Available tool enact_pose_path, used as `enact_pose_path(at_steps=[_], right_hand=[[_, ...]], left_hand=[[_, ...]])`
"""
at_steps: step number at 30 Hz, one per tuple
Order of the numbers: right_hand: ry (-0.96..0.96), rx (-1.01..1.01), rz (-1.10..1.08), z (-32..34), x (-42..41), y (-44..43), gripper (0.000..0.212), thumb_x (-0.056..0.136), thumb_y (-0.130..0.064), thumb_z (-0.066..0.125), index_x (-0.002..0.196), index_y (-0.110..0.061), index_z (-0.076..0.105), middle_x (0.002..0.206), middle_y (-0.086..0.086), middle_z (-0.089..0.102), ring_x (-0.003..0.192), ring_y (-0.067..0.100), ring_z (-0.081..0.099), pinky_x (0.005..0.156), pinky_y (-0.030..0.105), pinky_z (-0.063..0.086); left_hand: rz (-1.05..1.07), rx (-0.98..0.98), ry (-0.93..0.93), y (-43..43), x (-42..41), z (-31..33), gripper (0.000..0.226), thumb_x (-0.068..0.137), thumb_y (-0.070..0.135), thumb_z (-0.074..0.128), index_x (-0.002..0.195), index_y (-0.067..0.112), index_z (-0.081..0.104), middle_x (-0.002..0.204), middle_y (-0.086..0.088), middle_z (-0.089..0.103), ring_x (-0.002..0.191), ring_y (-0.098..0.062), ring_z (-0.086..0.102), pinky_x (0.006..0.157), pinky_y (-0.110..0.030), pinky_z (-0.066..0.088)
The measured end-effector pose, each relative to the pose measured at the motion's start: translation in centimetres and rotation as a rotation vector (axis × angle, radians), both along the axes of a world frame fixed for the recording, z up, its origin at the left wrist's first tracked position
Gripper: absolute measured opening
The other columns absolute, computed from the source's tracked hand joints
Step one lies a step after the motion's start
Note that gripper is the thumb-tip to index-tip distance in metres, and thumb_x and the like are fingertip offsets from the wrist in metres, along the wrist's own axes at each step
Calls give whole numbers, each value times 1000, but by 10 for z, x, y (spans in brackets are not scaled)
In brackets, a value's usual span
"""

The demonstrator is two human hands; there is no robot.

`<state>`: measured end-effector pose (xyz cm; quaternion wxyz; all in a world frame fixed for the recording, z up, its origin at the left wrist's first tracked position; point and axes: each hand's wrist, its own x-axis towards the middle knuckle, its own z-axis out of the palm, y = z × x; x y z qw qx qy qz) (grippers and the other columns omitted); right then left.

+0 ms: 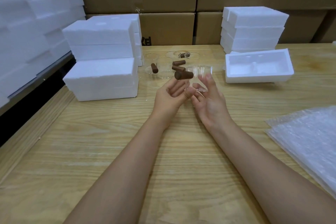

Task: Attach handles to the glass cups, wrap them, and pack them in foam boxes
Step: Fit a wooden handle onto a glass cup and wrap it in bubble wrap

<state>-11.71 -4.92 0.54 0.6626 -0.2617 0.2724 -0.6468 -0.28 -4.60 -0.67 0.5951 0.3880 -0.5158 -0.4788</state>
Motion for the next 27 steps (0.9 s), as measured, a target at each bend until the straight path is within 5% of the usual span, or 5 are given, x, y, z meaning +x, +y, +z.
enact_pose_path(at_steps=[7,11,16,23,27], right_hand=[[-60,32,131,1,3,3,54,74,-48,60,106,-5,54,108,19,67,98,26,69,85,32,56],[0,45,153,0,2,2,62,89,-49,51,127,1,48,115,20,64,99,25,69,86,32,56],[30,46,61,1,3,2,75,77,-52,56,132,-4,42,137,20,48,116,31,59,97,38,49],[50,-21,39,1,2,3,77,74,-46,61,133,0,45,126,25,57,119,34,57,95,38,51],[40,-27,44,-3,-1,-1,56,88,-40,57,127,-1,53,119,19,63,111,30,62,94,39,52]], left_hand=[[-71,23,-11,3,0,3,67,75,36,64,129,-4,55,119,-20,65,111,-24,62,106,-43,43],[-34,39,-27,5,0,4,51,70,32,68,113,5,65,100,-7,72,95,-17,67,94,-34,50],[-31,28,-12,4,1,4,44,68,32,73,108,14,67,92,5,75,94,-8,70,77,-18,52],[-38,6,-30,0,1,0,37,71,21,76,106,18,67,95,3,75,96,-8,70,80,-17,52],[-18,2,-20,1,1,2,58,70,24,75,123,5,59,112,-9,70,108,-17,66,93,-28,52]])
